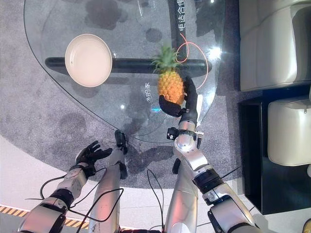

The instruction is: Pick up the fruit to the plate

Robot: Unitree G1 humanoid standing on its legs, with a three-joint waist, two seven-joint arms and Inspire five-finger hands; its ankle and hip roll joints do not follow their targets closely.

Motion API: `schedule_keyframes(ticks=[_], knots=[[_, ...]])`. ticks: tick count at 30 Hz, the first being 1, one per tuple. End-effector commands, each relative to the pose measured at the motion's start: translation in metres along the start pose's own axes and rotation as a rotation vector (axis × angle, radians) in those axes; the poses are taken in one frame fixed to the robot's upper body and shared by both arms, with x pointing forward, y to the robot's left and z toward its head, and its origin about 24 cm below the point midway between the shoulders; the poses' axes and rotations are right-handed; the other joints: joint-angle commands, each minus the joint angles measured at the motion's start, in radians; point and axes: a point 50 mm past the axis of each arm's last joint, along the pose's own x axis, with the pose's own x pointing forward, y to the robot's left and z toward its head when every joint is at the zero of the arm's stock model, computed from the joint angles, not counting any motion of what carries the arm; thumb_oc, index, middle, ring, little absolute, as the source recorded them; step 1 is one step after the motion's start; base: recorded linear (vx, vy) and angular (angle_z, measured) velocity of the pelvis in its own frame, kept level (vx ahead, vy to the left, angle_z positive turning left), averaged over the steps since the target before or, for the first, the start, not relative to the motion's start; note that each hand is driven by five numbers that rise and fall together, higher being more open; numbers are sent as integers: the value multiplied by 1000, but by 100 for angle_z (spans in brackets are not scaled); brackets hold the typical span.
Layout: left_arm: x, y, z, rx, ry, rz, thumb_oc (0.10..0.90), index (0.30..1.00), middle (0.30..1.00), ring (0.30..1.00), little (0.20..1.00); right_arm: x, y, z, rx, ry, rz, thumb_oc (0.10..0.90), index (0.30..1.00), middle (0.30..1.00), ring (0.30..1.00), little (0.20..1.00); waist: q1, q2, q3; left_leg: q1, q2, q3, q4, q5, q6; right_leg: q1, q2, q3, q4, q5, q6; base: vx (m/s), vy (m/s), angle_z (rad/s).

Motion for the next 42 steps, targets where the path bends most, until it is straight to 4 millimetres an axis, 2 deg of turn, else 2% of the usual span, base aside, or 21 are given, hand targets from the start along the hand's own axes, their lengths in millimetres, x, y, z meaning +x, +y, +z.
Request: schedule_keyframes(ticks=[1,14,26,42], knots=[[-5,13,-15,26,25,46,800,900,900,900,900,2,-3,16,36,-64,-16,800,900,900,900,900,0,30,-17,-31,45,-41,110,-63,-37,-2,-39,-3,-85,82,26,0,0,0],[-6,10,-16,35,28,40,800,900,900,900,900,1,3,17,-117,-109,23,800,900,900,900,900,4,31,-17,-39,44,-47,119,-64,-37,-9,-39,-1,-75,80,27,0,0,0],[-7,14,-18,47,36,41,800,900,900,900,900,11,-4,47,-368,-318,-29,800,900,900,900,900,10,30,-17,-46,48,-54,135,-71,-35,-13,-39,-1,-58,73,32,0,0,0],[-6,18,-15,59,35,32,800,900,900,900,900,21,-10,61,-554,-402,-57,800,900,900,900,900,16,33,-17,-43,50,-57,141,-75,-35,-9,-44,-3,-54,71,36,0,0,0]])
